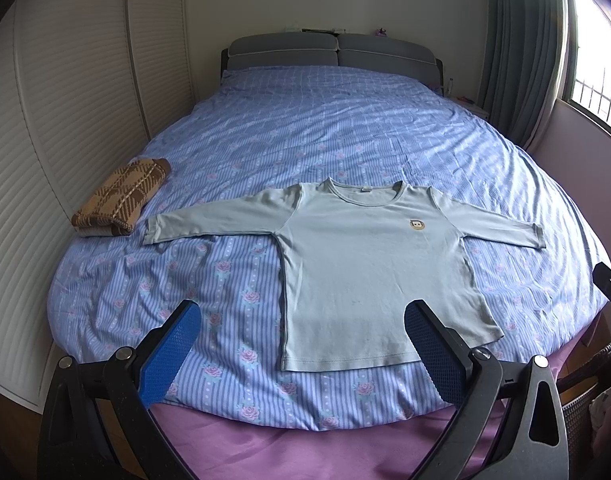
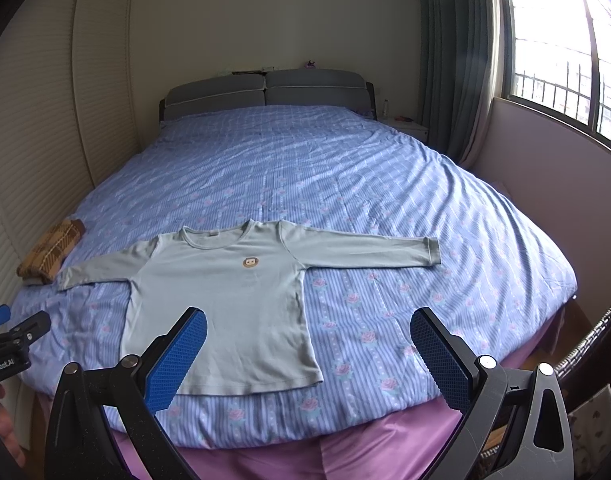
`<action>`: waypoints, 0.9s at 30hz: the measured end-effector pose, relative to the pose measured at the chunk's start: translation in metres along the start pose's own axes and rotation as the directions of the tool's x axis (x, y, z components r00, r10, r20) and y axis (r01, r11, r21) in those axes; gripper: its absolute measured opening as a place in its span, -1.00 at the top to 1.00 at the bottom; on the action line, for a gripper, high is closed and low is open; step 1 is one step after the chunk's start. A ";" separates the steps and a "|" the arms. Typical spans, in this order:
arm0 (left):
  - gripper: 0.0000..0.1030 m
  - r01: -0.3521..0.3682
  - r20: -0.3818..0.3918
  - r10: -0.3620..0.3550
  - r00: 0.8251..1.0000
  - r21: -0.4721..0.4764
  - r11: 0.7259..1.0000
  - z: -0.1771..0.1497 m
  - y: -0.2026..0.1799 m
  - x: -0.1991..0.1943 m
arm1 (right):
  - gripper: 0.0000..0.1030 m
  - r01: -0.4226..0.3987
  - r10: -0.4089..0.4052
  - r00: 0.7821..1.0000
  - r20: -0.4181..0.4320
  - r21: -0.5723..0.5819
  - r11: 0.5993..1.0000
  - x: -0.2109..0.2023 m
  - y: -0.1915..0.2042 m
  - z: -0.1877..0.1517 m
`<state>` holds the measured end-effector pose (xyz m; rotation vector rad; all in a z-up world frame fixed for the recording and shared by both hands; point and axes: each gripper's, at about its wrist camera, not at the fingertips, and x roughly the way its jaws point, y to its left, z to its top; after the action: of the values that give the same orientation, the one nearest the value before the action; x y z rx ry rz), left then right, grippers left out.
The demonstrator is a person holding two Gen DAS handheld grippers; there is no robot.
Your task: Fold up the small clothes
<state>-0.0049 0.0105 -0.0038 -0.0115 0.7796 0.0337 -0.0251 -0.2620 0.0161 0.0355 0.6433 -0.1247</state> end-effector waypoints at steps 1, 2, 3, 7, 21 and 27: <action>-1.00 0.001 -0.001 -0.001 1.000 0.001 1.000 0.000 0.000 0.000 | -0.99 0.001 -0.001 1.000 0.000 0.000 1.000 0.000 0.000 0.000; -1.00 0.001 -0.001 -0.001 1.000 0.001 1.000 0.000 0.000 0.000 | -0.99 0.001 -0.001 1.000 -0.001 0.001 1.000 0.000 0.000 0.000; -1.00 -0.001 0.000 0.001 1.000 0.001 1.000 0.000 0.000 0.000 | -0.99 0.001 -0.001 1.000 -0.001 0.002 1.000 0.000 0.000 0.000; -1.00 0.000 0.001 0.000 1.000 0.001 1.000 0.000 0.000 0.000 | -0.99 0.001 -0.001 1.000 -0.001 0.001 1.000 0.000 0.000 0.000; -1.00 0.000 0.000 0.000 1.000 0.001 1.000 0.000 0.000 0.000 | -0.99 0.000 0.000 1.000 0.000 0.002 1.000 0.000 -0.001 0.000; -1.00 0.006 -0.001 -0.006 1.000 -0.001 1.000 0.002 0.001 0.003 | -0.99 -0.003 0.003 1.000 0.001 0.008 1.000 0.001 -0.001 0.000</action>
<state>-0.0011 0.0112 -0.0043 -0.0143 0.7806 0.0287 -0.0247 -0.2634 0.0153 0.0442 0.6422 -0.1247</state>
